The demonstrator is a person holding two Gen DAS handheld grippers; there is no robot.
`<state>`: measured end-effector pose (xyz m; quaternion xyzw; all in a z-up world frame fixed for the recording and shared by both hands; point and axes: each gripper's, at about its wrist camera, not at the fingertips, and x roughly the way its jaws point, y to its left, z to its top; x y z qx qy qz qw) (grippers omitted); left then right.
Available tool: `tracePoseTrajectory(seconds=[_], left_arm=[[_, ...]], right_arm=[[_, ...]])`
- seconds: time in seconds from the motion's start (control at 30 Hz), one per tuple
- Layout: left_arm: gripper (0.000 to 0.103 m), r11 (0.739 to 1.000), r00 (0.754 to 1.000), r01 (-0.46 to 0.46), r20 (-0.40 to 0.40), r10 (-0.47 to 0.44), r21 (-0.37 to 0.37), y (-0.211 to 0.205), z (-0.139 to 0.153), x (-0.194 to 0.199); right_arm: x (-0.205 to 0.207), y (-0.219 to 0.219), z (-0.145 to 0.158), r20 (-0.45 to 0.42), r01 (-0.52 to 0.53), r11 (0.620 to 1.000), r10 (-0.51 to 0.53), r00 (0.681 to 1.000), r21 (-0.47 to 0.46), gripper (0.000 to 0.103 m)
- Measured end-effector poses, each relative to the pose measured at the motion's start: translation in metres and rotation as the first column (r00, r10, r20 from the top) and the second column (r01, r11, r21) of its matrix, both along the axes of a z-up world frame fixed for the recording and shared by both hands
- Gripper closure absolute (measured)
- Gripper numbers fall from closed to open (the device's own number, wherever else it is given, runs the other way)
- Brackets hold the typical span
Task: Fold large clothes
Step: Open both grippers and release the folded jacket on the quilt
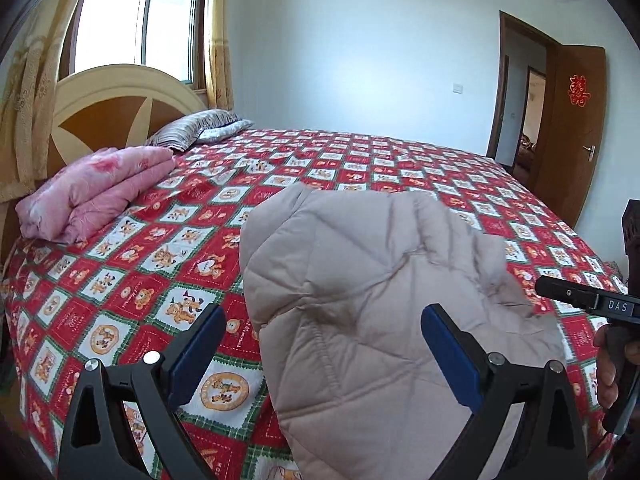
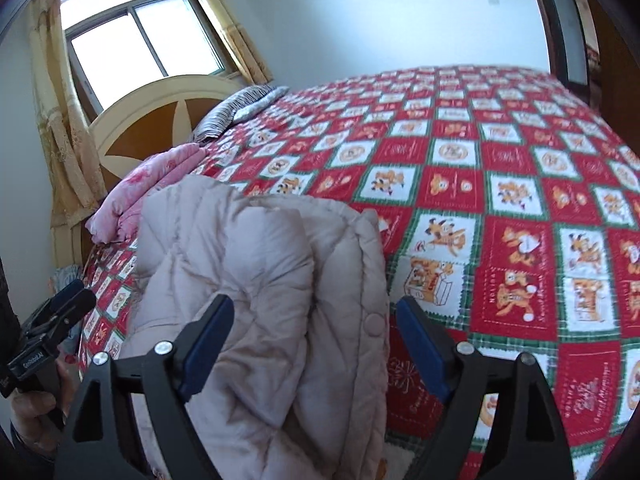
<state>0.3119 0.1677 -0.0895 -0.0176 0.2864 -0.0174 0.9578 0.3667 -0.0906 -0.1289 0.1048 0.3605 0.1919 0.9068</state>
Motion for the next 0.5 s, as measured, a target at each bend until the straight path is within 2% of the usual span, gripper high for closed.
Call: tracePoseTrajectory(seconds=[0.13,0.27,0.5], left_arm=[[0.005,0.999,0.999,0.024,0.038,-0.025,0.022,-0.009,0.012,-0.022],[0.005,0.999,0.998,0.026,0.065,-0.028,0.028,-0.011,0.018,-0.041],[0.005,1.000,0.997,0.012,0.082,-0.014,0.019,-0.008,0.021,-0.059]], right_arm=[[-0.028,0.018,0.017,0.074,-0.014,0.998,0.018,0.997,-0.062,0.017],[-0.049,0.029,0.018,0.110,-0.024,0.994,0.036,0.993,-0.110,0.016],[-0.068,0.032,0.017,0.124,-0.037,0.994,0.049,0.991,-0.099,0.016]])
